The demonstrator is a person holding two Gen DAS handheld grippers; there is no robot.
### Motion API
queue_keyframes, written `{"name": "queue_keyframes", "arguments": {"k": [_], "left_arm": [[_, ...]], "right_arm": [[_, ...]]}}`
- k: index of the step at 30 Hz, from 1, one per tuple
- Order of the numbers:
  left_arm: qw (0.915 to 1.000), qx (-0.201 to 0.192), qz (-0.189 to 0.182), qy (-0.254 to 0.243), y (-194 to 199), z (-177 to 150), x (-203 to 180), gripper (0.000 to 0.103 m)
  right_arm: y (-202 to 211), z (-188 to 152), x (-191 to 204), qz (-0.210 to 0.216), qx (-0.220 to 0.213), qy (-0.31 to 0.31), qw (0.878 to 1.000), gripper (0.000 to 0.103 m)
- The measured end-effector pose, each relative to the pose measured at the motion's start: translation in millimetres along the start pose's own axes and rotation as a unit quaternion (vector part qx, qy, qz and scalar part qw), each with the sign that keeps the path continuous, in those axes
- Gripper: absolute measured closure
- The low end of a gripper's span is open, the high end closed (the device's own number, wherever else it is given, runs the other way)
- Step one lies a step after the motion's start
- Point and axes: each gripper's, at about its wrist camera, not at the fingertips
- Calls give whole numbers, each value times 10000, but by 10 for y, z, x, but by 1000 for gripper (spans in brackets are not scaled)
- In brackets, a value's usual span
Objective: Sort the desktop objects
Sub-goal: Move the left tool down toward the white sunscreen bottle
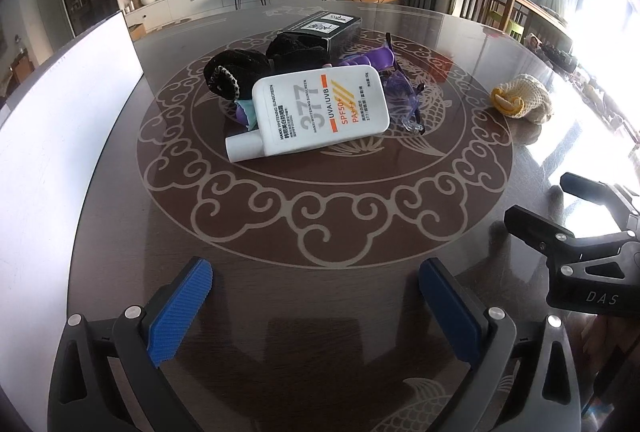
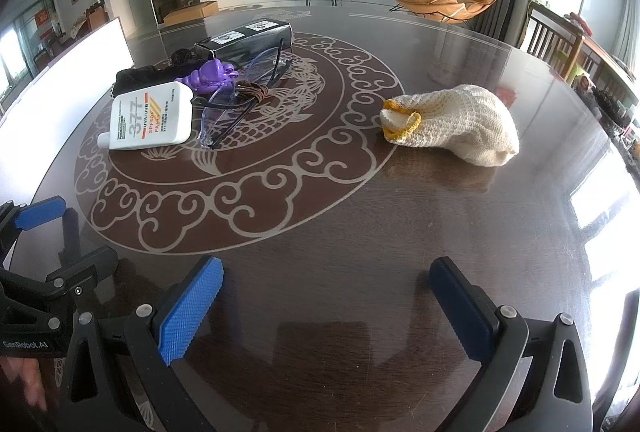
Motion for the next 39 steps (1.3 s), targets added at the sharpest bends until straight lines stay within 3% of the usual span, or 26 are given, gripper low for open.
{"name": "queue_keyframes", "arguments": {"k": [19,22,25,28,30,33,39], "left_arm": [[10000,-26,-35,59,16,-9,39,0],[9982,-200,-342,452,94,-31,177,0],[9901,-459,-687,1137,191,-84,425,0],[9801,-643,-630,1768,263,-148,682,0],[9803,-593,-510,1816,244,-126,742,0],[9837,-553,-399,1665,178,47,721,0],[9857,-601,-12,1576,-232,732,603,0]], "right_arm": [[5,0,-1,4,1,-5,10000,0],[8,1,-1,7,-1,-4,10000,0],[-18,6,2,26,-7,-20,10000,0],[-47,-5,6,39,-10,-33,10000,0],[-46,-5,7,41,-9,-29,10000,0],[-57,-3,14,59,-12,-31,10000,0],[-60,-7,25,58,-11,-31,10000,0]]}}
Point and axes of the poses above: each gripper's, at about its wrist camera, not at the fingertips, and y roughly against the way its jaws point, x to its left, z to its top, and after that the axes turned 14 degrees about -x, right-handed
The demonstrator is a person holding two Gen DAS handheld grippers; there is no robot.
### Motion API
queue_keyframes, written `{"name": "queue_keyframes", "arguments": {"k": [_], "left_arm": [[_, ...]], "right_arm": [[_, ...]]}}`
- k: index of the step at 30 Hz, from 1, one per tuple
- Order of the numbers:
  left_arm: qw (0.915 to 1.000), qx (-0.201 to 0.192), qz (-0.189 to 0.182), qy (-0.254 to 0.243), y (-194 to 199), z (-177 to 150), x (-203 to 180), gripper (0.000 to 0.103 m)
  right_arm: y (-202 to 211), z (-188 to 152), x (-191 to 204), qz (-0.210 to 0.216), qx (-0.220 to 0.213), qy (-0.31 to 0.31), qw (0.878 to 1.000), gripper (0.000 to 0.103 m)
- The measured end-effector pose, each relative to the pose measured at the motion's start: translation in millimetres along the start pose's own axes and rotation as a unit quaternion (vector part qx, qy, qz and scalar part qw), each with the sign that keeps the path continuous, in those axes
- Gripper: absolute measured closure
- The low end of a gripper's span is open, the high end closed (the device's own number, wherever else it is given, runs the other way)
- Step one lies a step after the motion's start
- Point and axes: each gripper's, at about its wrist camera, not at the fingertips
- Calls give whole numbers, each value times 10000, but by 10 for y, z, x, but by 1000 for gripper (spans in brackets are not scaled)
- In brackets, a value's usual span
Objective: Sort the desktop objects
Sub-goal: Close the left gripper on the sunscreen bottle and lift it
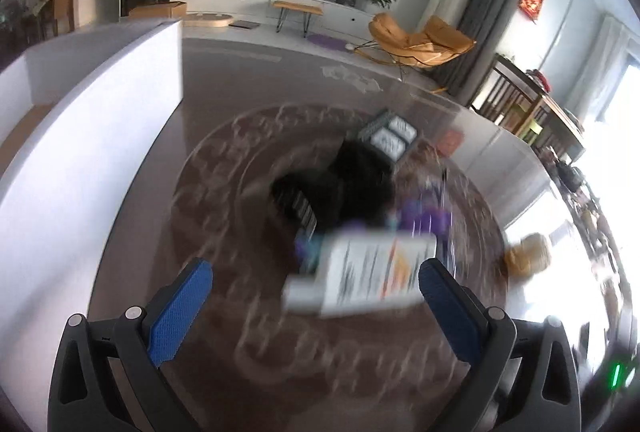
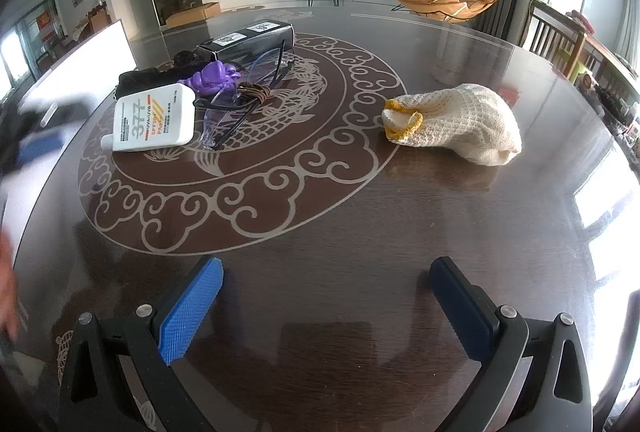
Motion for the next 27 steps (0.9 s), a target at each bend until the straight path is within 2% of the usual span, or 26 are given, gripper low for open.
{"name": "queue_keyframes", "arguments": {"k": [3,6,8,10,13,17,19,21,24,27], "left_arm": [[9996,17,223,-171,-285,105,-157,0],[9971,433,544,-307,-555,-9,-170,0],[9968,598,481,-208,-543,-166,-90,0],[9961,447,401,-649,-379,-298,-124,0],[9947,580,183,-831,-179,-432,-62,0],[9912,752,-502,-969,-22,-521,-11,0],[9878,863,-695,-1095,18,-540,-25,0],[9879,884,-711,-1053,54,-566,3,0],[9928,688,-714,-668,142,-520,66,0],[9979,389,-357,-385,211,-408,42,0]], "right_arm": [[2,1,-2,9,-5,-11,10000,0],[2,1,2,7,-4,-10,10000,0],[-2,6,-6,8,-4,-9,10000,0],[-1,7,-5,13,-7,-15,10000,0],[11,16,-5,17,-7,-20,10000,0],[14,16,-9,21,-9,-26,10000,0],[14,16,-7,20,-7,-24,10000,0],[14,16,-6,13,-6,-17,10000,0],[11,20,0,5,-1,-10,10000,0],[13,24,9,8,-2,-12,10000,0]]}}
Point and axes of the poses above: each gripper's, at about its wrist camera, not at the fingertips, and y roughly against the way its jaws point, x to its left, z to its top, and after that the axes turned 14 degrees about -x, right-handed
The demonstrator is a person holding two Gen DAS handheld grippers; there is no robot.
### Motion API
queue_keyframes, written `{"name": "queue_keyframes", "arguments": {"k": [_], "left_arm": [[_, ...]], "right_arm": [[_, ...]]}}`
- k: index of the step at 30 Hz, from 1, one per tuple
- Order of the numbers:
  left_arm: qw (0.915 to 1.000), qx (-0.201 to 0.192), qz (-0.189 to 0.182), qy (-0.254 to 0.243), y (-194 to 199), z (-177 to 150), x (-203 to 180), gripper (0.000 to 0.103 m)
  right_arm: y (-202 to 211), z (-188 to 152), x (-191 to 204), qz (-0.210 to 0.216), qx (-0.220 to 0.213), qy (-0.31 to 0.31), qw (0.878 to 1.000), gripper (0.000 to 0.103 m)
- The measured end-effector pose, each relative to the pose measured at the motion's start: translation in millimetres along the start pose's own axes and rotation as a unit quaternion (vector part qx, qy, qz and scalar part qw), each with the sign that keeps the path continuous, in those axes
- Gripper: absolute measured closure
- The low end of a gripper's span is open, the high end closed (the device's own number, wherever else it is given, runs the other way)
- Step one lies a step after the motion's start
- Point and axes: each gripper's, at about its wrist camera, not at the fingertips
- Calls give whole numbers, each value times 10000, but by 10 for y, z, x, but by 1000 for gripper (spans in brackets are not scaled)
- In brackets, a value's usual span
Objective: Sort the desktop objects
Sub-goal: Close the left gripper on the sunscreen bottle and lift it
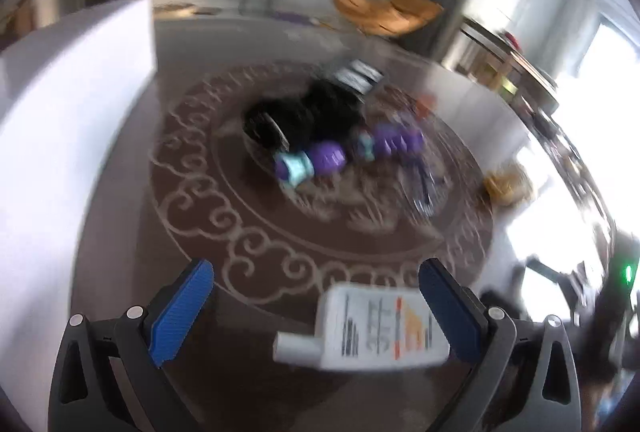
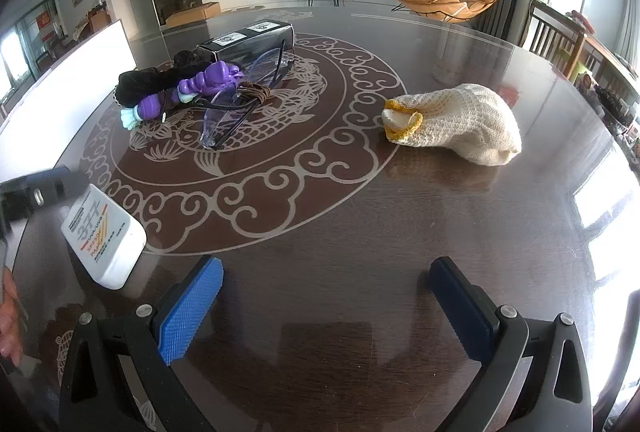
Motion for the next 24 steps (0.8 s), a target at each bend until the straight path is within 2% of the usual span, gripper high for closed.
{"name": "queue_keyframes", "arguments": {"k": [2,4,8,15,24], "left_arm": [[9991,81,379,147,-67,41,-57,0],[9980,169,570,192,-150,38,-146,0],[9961,390,762,-216,-172,-146,-338,0],[9905,649,767,-941,-104,-375,-436,0],[9913,715,595,-930,23,-408,-218,0]], "right_arm": [[-1,-3,-10,2,-1,-2,10000,0],[0,-2,-9,5,-2,-6,10000,0],[11,-2,-16,34,-17,-40,10000,0],[8,-4,-18,38,-19,-46,10000,0],[9,-5,-17,34,-17,-43,10000,0]]}}
Point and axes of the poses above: each gripper's, at about its wrist camera, not at the fingertips, and y roughly against the way its jaws point, x to its left, z to its top, and after that the axes turned 14 degrees about -x, right-handed
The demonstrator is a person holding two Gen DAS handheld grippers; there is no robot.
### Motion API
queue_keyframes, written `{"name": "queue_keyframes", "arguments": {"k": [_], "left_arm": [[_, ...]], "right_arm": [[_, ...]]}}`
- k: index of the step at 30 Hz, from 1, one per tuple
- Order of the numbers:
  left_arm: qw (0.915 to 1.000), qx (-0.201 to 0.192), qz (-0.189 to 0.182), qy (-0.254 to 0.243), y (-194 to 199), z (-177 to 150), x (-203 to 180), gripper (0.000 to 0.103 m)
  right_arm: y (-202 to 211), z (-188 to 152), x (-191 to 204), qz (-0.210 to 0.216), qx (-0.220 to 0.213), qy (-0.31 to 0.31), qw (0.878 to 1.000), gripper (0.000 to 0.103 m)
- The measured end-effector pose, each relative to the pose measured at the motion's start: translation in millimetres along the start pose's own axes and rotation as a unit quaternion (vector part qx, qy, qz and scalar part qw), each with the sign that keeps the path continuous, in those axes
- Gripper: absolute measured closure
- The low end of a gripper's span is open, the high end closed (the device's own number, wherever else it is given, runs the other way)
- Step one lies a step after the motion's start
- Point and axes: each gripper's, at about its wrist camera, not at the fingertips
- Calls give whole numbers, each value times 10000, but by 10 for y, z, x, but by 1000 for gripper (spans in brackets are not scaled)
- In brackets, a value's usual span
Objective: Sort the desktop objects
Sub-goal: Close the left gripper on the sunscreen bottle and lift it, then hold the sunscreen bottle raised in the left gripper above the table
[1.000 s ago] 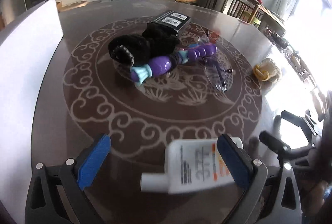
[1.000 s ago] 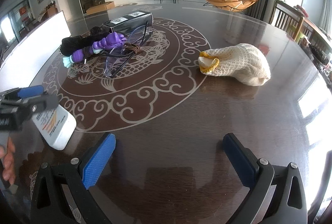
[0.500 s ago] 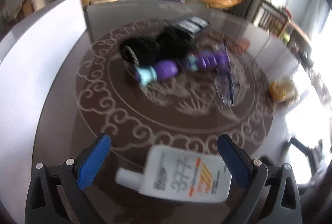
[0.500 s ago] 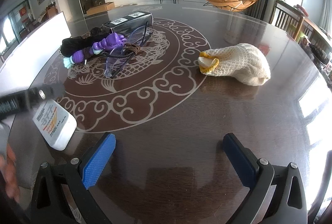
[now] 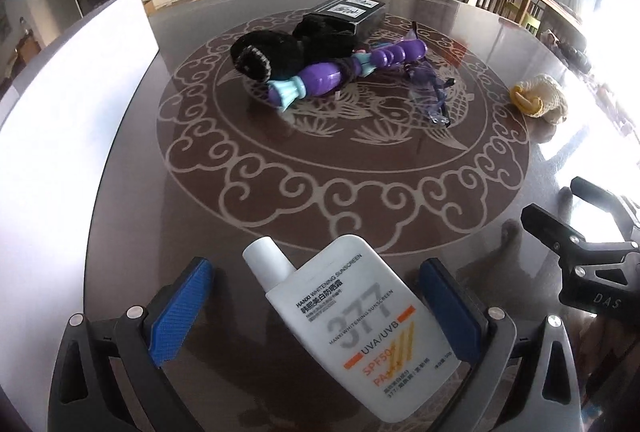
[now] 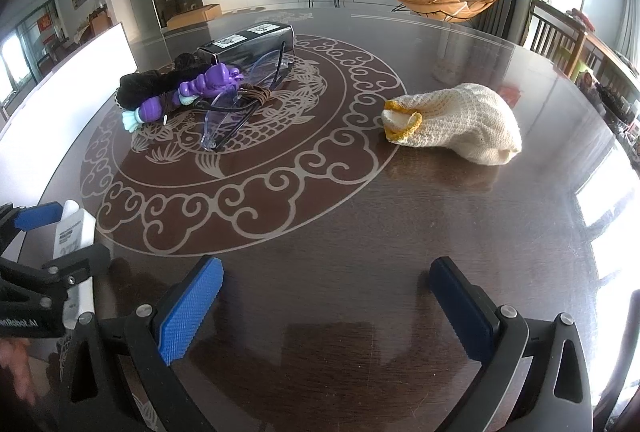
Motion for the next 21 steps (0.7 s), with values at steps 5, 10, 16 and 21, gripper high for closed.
{"name": "queue_keyframes", "arguments": {"k": [5,10,16,21], "left_arm": [[10000,5,-54,62,30,-22,3,0],[9999,-21,-121,3,135,-79,-61,0],[9995,17,-289,96,166,-85,-102,0],[9996,74,-276,87,127,-120,-171,0]], "right_arm": [[2,0,-1,0,0,0,10000,0],[4,0,-1,3,-1,-4,10000,0],[5,1,-1,3,-1,-4,10000,0],[5,1,0,1,0,-2,10000,0]]}}
Point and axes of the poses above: each gripper's, at about its wrist camera, not at the fingertips, and y roughly against the way its jaws point, x to its left, z to its top, and after that the axes turned 14 degrees about -x, right-handed
